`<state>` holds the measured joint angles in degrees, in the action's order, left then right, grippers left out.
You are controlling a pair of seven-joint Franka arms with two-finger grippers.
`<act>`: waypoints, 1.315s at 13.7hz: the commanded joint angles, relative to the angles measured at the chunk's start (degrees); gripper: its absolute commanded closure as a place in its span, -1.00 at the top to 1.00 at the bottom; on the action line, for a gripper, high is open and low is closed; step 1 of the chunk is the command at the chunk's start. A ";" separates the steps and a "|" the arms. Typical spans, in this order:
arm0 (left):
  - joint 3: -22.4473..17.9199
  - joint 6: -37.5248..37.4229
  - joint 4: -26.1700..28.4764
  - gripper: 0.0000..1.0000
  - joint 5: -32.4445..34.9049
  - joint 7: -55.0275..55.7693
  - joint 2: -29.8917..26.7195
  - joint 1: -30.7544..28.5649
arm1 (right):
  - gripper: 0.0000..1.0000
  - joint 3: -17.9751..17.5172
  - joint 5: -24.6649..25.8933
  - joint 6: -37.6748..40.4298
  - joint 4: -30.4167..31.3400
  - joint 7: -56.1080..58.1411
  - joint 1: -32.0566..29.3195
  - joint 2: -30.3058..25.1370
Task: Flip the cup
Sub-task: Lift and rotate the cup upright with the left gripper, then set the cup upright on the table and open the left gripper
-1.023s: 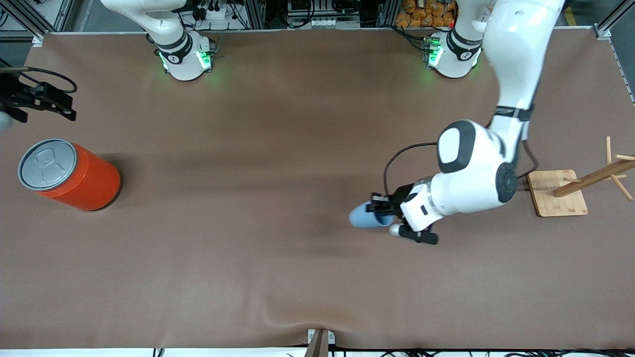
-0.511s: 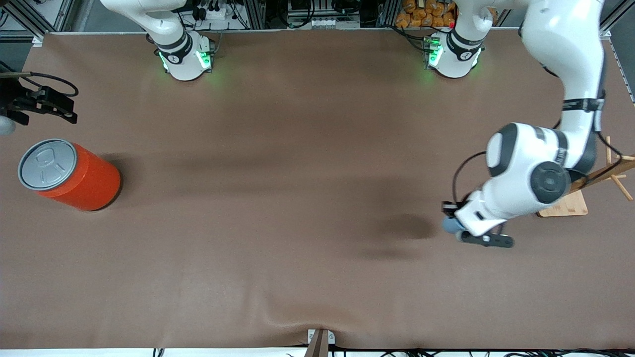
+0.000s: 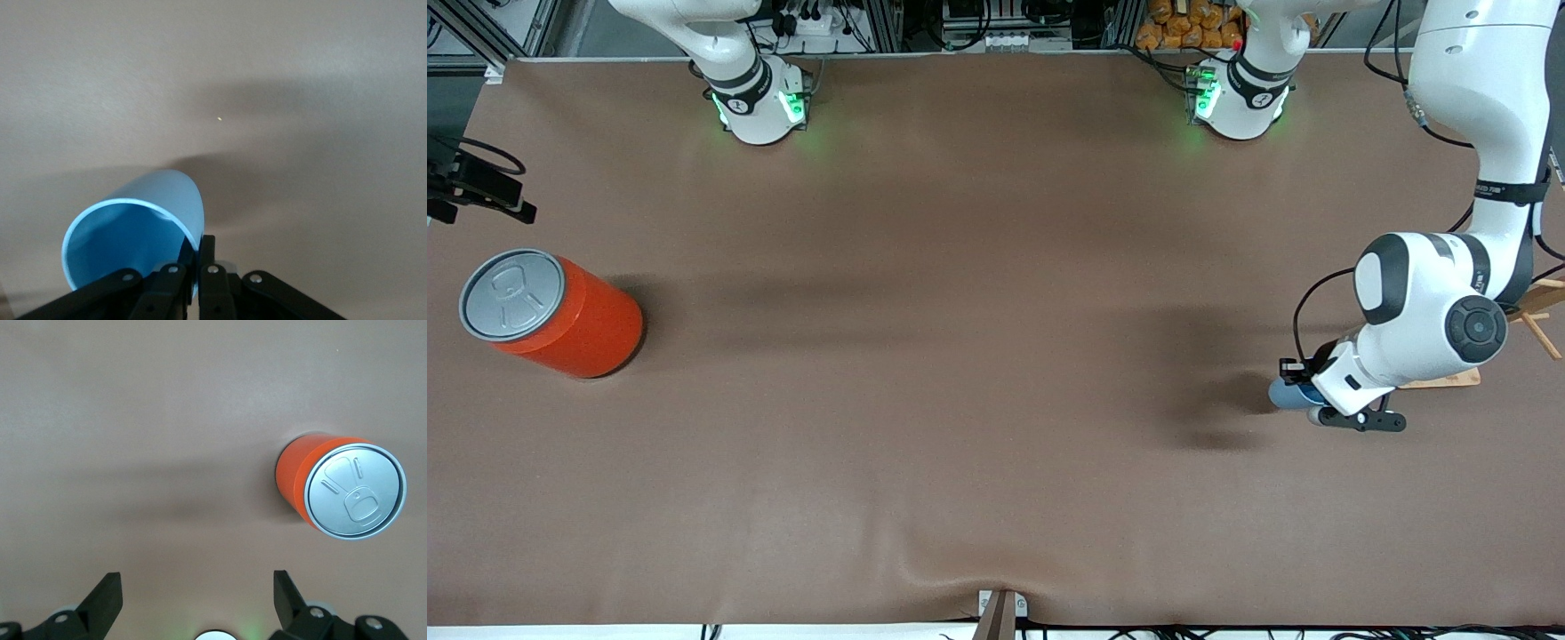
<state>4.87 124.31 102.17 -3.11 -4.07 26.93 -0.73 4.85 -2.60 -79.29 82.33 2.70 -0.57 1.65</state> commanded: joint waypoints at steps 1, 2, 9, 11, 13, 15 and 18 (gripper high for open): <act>0.14 1.03 3.03 -1.00 1.09 0.56 -1.37 0.81 | 1.00 -0.46 -1.27 0.62 0.11 -0.16 -1.18 0.01; 0.14 1.03 3.12 -1.00 1.35 0.55 -1.01 0.82 | 1.00 -0.46 -1.27 0.62 0.11 -0.16 -1.19 0.10; 0.84 0.06 1.90 1.00 2.41 1.43 -3.19 0.99 | 1.00 -0.55 -1.36 1.50 0.37 0.37 -1.45 0.28; 1.62 -3.87 0.67 1.00 2.23 2.48 -6.53 0.91 | 1.00 -0.55 -1.36 1.94 0.37 0.46 -1.72 0.10; 1.89 -7.48 -1.44 1.00 2.23 5.20 -9.52 0.91 | 1.00 -0.55 -1.36 2.29 0.37 0.37 -1.45 0.02; 1.72 -13.71 -5.47 1.00 2.49 5.48 -10.76 0.73 | 1.00 -0.63 -1.36 2.03 0.37 0.37 -1.54 0.10; 1.02 -21.19 -11.80 1.00 3.37 5.30 -11.81 0.12 | 1.00 -0.64 -2.05 1.59 0.28 0.37 -1.45 0.19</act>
<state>6.15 107.32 94.37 -1.52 0.26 15.06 -0.23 4.84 -3.20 -77.62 82.67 2.72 -1.04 2.04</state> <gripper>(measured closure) 0.000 0.000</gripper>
